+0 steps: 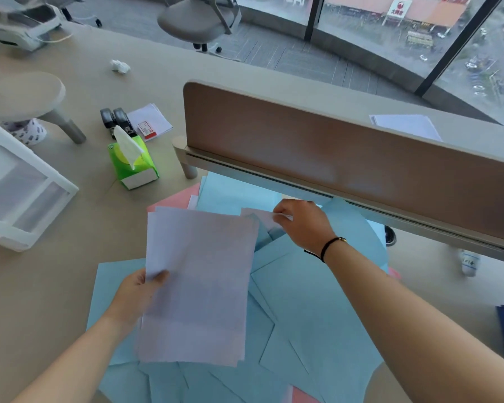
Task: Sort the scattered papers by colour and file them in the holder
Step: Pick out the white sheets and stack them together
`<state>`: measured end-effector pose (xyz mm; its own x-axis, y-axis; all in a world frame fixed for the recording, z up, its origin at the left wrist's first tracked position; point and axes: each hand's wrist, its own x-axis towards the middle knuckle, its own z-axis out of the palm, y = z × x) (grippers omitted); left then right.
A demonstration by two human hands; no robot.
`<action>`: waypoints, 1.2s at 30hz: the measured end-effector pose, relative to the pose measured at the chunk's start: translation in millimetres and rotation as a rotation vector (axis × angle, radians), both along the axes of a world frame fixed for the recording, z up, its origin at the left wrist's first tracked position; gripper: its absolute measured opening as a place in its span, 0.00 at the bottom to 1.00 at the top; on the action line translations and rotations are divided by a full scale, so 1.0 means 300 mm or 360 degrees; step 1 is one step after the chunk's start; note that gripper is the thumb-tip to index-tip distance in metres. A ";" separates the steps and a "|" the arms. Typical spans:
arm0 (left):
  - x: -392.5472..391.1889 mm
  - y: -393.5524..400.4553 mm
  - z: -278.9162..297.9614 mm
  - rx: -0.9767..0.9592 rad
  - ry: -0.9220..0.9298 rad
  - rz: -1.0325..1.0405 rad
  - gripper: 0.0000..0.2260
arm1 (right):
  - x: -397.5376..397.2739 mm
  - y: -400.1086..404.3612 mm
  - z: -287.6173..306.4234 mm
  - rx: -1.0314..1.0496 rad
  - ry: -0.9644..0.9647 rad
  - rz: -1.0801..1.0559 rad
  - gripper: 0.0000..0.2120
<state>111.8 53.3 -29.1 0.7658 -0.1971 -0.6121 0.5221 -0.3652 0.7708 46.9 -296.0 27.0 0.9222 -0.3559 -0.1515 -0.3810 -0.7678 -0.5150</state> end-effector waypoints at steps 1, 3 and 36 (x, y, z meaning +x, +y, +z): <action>-0.006 0.004 0.018 0.0012 -0.0032 -0.0031 0.06 | -0.013 0.009 0.030 -0.0040 -0.0052 0.0009 0.07; -0.022 0.008 0.058 0.0003 -0.0088 -0.0100 0.06 | -0.038 0.025 0.100 -0.0145 -0.0173 0.0004 0.07; -0.095 -0.273 0.489 -0.0398 -0.1264 -0.0563 0.07 | -0.235 0.099 0.612 0.1134 -0.0292 0.0065 0.07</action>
